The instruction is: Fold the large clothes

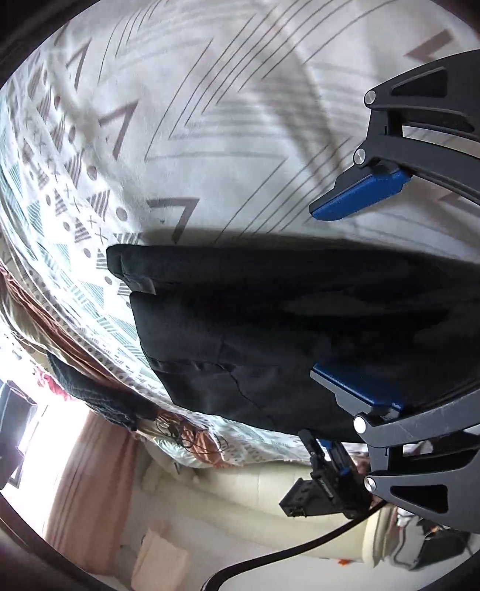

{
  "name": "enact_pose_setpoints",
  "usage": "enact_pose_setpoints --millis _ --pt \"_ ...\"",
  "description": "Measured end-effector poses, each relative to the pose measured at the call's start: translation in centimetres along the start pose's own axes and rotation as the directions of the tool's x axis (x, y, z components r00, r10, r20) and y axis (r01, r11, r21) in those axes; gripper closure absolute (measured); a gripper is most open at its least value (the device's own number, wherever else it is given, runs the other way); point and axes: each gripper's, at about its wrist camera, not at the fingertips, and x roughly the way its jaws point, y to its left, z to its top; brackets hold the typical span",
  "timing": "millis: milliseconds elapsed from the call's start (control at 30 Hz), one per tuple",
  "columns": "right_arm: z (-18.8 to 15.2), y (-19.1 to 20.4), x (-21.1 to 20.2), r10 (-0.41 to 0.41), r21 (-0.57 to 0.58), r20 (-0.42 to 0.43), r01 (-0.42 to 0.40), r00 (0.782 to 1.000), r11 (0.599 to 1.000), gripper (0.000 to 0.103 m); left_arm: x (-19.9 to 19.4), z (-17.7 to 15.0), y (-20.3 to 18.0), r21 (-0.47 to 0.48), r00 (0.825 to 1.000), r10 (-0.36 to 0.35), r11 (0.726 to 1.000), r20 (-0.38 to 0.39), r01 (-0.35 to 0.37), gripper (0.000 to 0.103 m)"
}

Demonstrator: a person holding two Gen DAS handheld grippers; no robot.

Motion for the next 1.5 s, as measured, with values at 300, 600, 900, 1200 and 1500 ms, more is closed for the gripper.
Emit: enact_pose_setpoints --millis 300,600,900,1200,1500 --pt "4.1 -0.9 3.3 0.085 0.022 -0.028 -0.084 0.996 0.996 0.024 2.5 3.8 0.0 0.000 1.000 -0.007 1.000 0.000 0.007 0.046" --pt "7.9 -0.4 6.9 0.138 0.043 -0.073 -0.135 0.988 0.990 0.034 5.4 7.4 -0.8 -0.007 1.000 0.003 1.000 -0.019 -0.003 0.038" --pt "8.9 0.4 7.1 0.107 0.068 -0.073 -0.103 0.992 0.992 0.087 5.2 8.2 -2.6 0.002 0.999 0.051 0.999 0.011 -0.051 0.056" --pt "7.7 5.6 1.1 0.099 -0.060 0.046 -0.096 0.994 0.994 0.091 -0.7 6.8 -6.1 0.082 0.996 -0.028 0.996 0.089 0.021 0.076" --pt "5.1 9.7 -7.7 0.103 -0.160 0.155 -0.078 0.983 0.984 0.092 -6.1 4.2 -11.1 0.143 0.972 -0.178 0.977 0.155 0.156 0.078"
